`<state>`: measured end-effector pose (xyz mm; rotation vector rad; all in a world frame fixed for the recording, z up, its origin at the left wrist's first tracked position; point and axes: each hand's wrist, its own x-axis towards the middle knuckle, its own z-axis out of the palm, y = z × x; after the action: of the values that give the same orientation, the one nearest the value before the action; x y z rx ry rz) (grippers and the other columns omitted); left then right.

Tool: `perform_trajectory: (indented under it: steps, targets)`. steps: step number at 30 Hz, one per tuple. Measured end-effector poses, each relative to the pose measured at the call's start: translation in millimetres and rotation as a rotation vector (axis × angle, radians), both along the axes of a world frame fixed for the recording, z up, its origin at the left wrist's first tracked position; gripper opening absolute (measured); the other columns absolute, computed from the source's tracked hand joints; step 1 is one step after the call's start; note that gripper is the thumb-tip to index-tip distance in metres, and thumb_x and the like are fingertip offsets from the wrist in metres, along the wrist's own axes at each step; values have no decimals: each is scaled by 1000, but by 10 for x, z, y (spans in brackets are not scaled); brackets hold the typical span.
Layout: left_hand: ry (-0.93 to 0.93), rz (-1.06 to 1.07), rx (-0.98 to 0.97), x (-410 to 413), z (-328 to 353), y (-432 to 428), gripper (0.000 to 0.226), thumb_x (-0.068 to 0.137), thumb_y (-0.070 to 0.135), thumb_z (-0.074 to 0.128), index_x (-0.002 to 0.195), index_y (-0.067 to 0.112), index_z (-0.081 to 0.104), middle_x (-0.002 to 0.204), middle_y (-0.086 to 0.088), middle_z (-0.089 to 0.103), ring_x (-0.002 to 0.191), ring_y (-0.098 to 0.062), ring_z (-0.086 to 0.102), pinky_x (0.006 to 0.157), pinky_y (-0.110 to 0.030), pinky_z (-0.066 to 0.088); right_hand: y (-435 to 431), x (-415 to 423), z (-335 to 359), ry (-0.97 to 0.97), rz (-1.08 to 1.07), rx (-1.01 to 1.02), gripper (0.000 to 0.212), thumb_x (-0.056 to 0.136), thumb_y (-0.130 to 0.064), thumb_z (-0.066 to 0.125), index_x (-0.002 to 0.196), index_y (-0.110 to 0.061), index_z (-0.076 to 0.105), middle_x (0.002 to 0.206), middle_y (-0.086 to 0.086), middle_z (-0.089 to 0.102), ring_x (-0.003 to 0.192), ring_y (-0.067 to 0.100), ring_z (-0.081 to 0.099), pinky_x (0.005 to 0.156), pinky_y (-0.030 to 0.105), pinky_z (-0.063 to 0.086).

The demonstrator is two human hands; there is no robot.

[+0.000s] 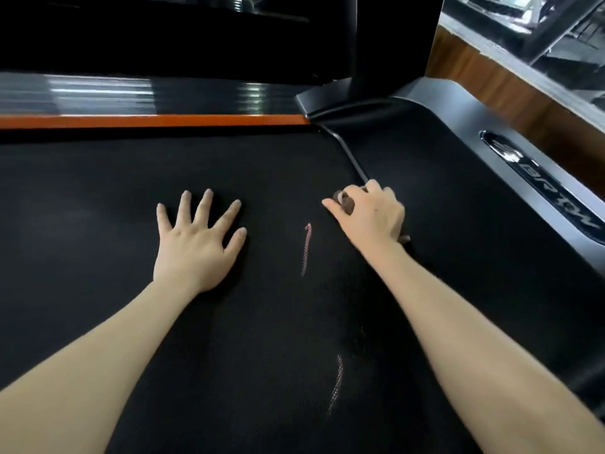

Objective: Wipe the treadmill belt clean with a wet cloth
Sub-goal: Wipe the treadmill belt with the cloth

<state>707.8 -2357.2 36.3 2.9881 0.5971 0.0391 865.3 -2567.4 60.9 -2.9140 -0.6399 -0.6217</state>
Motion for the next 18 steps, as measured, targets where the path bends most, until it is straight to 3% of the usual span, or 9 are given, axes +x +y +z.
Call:
perform_trajectory:
  steps: [2, 7, 10, 14, 16, 18]
  targets:
    - [1, -1, -7, -4, 3, 5, 61, 90, 61, 5, 148, 44, 2, 160, -4, 1, 145, -30, -7, 114, -54, -4, 93, -187, -57, 7, -5, 75, 44, 79, -63, 61, 93, -23, 70, 92, 7, 60, 81, 33, 56, 62, 33, 35]
    - [7, -5, -6, 4, 0, 13, 62, 89, 62, 4, 148, 44, 1, 160, -4, 0, 145, -30, -8, 114, -55, -5, -236, -568, -130, -33, 423, 96, 37, 78, -59, 56, 86, -27, 72, 76, -1, 58, 64, 22, 55, 49, 28, 44]
    - [-18, -3, -17, -4, -14, 20, 62, 88, 64, -2, 148, 45, 3, 160, -4, 1, 145, -30, -7, 115, -55, -5, -128, -30, -24, -98, 305, -4, 34, 81, -55, 62, 84, -22, 71, 79, 4, 59, 68, 30, 58, 54, 30, 41]
    - [-15, 9, 4, 2, -31, 21, 66, 85, 66, -7, 147, 46, 2, 160, -3, 2, 145, -29, -7, 115, -55, -4, 221, 303, 38, 55, -59, -25, 40, 93, -55, 46, 108, -23, 66, 107, 7, 58, 93, 31, 54, 68, 34, 33]
    - [-7, 5, -4, 5, -29, 14, 63, 88, 65, -2, 147, 45, 2, 160, -4, 1, 145, -29, -8, 115, -55, -4, 313, -32, -6, 63, 6, 61, 35, 90, -52, 53, 101, -23, 69, 100, 7, 60, 88, 33, 56, 65, 32, 34]
    - [-29, 1, 0, 4, -36, 27, 65, 86, 65, -4, 148, 45, 3, 160, -4, 2, 145, -29, -7, 115, -55, -4, 254, -516, -108, 2, 254, 123, 28, 84, -49, 62, 92, -24, 72, 84, 4, 60, 71, 27, 55, 57, 27, 33]
